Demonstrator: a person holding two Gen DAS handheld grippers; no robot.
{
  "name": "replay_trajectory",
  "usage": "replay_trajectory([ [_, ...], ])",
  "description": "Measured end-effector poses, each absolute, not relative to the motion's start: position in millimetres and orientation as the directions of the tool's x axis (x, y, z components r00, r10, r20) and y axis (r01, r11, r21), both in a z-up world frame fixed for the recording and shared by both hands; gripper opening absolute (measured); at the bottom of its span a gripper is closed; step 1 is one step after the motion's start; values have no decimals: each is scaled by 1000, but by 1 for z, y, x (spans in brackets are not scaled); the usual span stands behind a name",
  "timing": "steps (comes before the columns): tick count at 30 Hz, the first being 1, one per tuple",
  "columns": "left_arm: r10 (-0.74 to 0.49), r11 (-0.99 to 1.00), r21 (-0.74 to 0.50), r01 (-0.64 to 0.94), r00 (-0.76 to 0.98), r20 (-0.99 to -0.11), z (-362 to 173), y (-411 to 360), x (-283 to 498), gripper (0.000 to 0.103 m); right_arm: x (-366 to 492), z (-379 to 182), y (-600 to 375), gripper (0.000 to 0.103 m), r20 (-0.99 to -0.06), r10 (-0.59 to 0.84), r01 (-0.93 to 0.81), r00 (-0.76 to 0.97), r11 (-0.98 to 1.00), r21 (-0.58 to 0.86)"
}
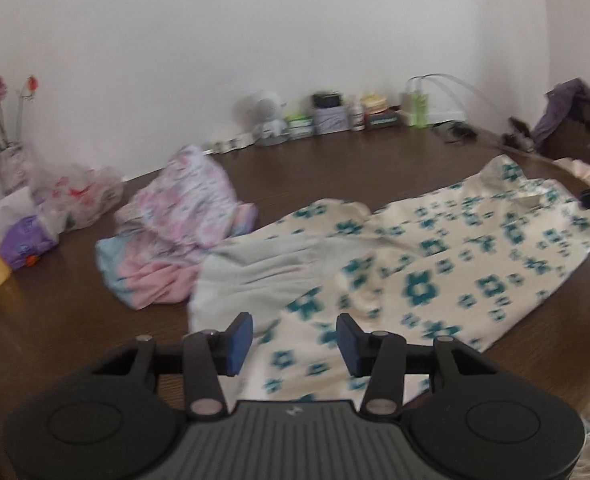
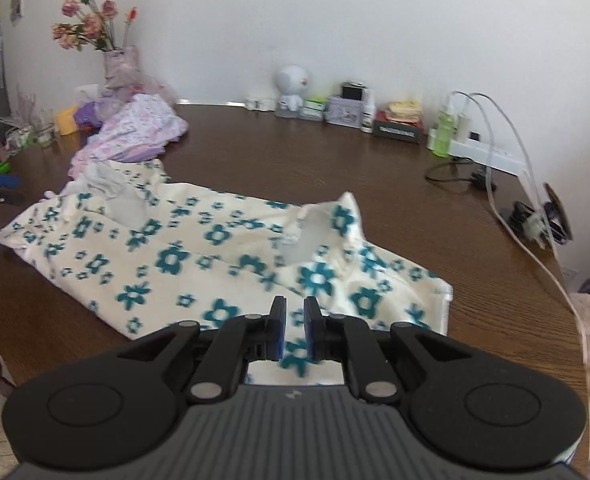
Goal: Fold clothes
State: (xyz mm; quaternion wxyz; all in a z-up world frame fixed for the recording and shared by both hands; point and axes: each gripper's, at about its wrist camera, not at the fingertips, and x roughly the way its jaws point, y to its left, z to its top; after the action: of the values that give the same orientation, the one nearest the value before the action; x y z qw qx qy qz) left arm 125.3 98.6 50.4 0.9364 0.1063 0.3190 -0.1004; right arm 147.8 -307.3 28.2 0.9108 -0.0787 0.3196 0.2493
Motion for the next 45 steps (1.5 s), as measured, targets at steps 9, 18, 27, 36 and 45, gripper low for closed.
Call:
replay_trajectory([
  [9, -320, 884, 55, 465, 687, -653, 8, 2, 163, 45, 143, -6, -209, 42, -598, 525, -690, 606, 721, -66],
  [18, -236, 932, 45, 360, 695, -679, -4, 56, 156, 40, 154, -16, -296, 44, -634, 438, -607, 637, 792, -63],
  [27, -79, 989, 37, 145, 717, -692, -2, 126, 133, 44, 154, -17, -361, 23, -623, 411, -507, 665, 862, 27],
  [36, -57, 990, 55, 131, 725, -686, 4, 132, 129, 44, 146, -17, -358, 27, -619, 363, -458, 697, 889, 6],
  [45, -59, 988, 65, 140, 734, -676, -1, 146, 122, 47, 149, -26, -361, 46, -627, 310, -358, 715, 932, 53],
])
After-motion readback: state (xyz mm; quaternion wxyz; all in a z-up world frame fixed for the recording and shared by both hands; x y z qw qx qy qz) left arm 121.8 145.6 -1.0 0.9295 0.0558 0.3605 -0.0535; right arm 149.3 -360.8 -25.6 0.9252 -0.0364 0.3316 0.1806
